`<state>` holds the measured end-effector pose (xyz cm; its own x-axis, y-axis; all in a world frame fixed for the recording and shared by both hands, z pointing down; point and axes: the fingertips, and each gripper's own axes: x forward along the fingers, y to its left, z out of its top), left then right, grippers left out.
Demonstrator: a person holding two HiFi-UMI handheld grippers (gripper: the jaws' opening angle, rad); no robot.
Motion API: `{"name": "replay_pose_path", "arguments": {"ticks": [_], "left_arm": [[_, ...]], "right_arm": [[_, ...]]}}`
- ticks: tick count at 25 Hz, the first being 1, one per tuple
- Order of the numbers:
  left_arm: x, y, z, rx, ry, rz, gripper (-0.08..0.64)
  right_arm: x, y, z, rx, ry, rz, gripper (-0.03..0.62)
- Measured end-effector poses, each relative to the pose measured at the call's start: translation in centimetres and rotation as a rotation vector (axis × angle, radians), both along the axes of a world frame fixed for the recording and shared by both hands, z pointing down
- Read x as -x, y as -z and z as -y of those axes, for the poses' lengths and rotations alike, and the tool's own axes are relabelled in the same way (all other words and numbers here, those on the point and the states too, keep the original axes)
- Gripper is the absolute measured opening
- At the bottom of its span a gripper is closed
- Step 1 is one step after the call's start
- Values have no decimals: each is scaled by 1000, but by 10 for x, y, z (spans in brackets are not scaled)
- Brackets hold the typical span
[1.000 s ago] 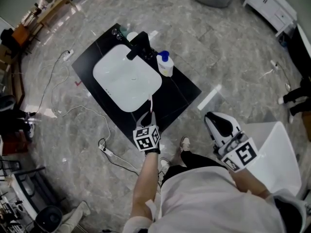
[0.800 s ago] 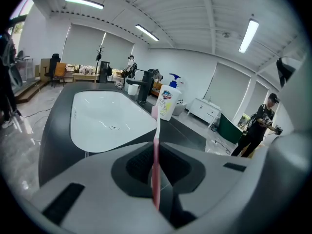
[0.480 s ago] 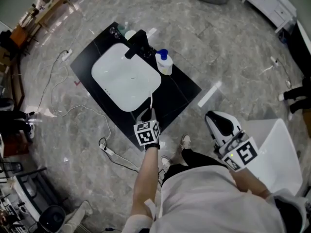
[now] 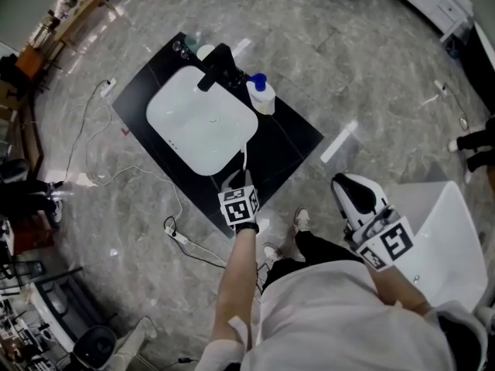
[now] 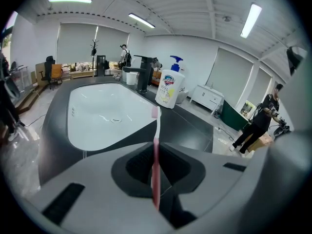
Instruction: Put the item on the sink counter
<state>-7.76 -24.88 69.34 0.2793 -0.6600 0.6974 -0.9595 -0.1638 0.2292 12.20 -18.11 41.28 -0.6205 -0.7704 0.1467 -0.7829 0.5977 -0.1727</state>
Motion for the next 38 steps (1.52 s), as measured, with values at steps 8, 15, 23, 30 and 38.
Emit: {"name": "replay_pose_path", "arguments": {"ticks": [8,15,23,30,38], "left_arm": [[3,-11,2,38,-19,41,35],[6,-18,3,77,-36,78,35],[4,-23,0,112,-36,80,35],[4,-28,0,132,-40,81,35],[5,-27,3,125,-48,95,35]], "right_arm": [[0,-7,-1,16,-3,23,52],[0,-10,1,22,-1,39,54],[1,-13,1,30,4,45,52],[5,-14,1,37,19,48,52],[3,-14,3,36,15,53,52]]}}
